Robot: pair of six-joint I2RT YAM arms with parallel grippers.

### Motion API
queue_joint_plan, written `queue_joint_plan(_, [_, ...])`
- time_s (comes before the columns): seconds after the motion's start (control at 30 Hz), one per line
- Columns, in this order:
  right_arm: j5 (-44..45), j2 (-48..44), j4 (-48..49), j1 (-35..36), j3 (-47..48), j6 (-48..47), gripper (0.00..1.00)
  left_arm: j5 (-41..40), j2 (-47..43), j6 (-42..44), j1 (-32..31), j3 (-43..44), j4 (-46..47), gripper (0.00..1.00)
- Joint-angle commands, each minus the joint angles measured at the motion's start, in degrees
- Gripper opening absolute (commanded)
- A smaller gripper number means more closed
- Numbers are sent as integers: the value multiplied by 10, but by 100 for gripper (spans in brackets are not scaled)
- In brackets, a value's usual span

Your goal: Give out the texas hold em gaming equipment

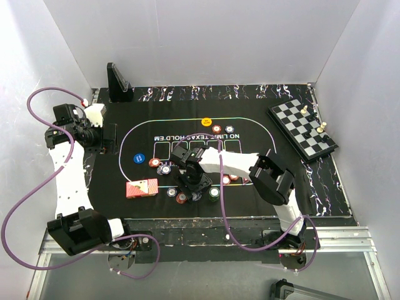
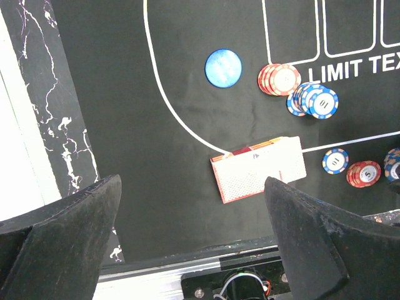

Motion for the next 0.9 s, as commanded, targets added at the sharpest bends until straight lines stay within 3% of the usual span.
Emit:
queue_joint_plan(0.0, [-23, 20, 2, -1, -3, 1, 73, 0, -12, 7, 3, 14, -5, 100])
queue_joint_plan(0.33, [-16, 32, 11, 6, 1, 0, 73, 1, -12, 6, 2, 10, -2, 100])
queue_joint_plan(0.47, [-15, 38, 17, 6, 1, -2, 67, 1, -14, 7, 2, 3, 0, 100])
queue_joint_plan(0.6, [-16, 42, 15, 11, 4, -3, 50, -2, -15, 8, 2, 0, 2, 100])
queue_joint_plan(0.83, [-1, 28, 14, 18, -4, -5, 1, 2, -15, 7, 2, 0, 4, 100])
queue_joint_plan(0.87, [5, 25, 16, 18, -5, -5, 1, 1, -16, 7, 2, 0, 3, 100])
